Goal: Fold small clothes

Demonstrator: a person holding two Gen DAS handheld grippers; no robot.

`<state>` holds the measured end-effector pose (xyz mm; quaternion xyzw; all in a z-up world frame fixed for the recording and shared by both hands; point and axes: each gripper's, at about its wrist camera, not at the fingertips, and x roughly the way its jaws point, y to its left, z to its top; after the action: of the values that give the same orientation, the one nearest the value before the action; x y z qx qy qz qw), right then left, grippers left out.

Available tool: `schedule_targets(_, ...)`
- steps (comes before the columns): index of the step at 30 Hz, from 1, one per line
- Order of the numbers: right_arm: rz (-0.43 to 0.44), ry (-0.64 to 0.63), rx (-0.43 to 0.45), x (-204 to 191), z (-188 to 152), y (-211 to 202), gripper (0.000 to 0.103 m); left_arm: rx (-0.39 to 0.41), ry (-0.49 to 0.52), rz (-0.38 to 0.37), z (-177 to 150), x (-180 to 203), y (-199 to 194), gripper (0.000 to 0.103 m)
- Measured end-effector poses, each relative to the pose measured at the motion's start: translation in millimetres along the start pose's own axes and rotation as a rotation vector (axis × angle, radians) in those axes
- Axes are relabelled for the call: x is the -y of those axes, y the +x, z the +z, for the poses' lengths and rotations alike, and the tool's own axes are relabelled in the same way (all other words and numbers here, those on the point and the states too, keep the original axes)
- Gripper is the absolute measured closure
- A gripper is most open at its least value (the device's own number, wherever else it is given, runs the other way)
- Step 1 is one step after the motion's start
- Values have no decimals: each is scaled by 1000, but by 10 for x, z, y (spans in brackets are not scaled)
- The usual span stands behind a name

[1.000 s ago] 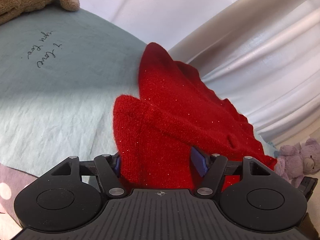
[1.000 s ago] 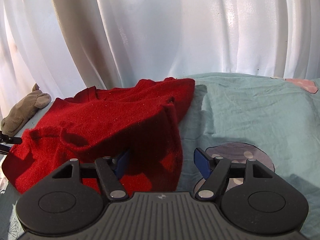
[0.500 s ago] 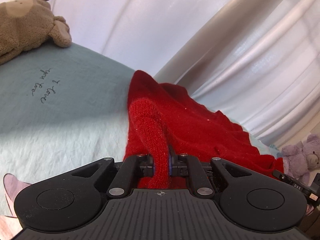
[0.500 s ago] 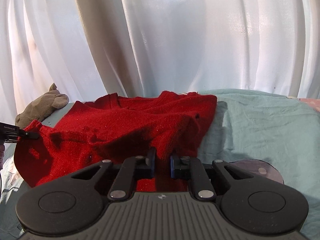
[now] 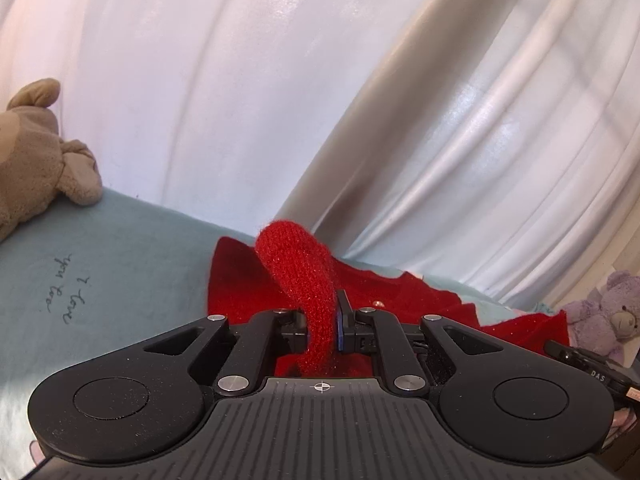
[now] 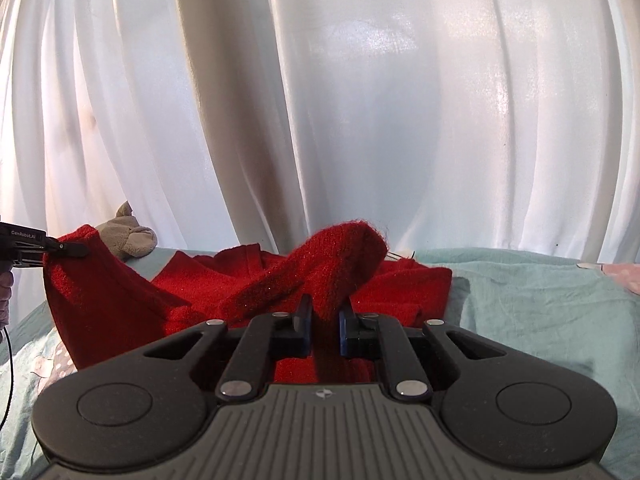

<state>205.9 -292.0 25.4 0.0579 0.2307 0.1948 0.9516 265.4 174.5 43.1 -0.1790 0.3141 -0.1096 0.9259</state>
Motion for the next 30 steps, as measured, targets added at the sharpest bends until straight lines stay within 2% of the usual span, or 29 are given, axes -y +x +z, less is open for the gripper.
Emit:
schedule_targets(8,-114,-47,12,79,264,319,93,24,18,124,359,-14,429,91)
schedule_targets(14,-247,-108,6,137,379,776,93,-19,10,209,539,-85,976,91)
schedule_targets(18,-294,-130,-40,163,335,1117,93,-50,77,281,537,-23,1331,91)
schedule_targets(21,-333,-143,-72,171,302,1322,93,-64,88,293,530,-29,1468,91)
schedule_targets(25,-387,-163,-52,201,382,1411,95,-23,70,281,583,-64,1495,91)
schedule_targets(30,-417,-163,-36,252,413,1549,96,3,109,345,575,-84,1616,91)
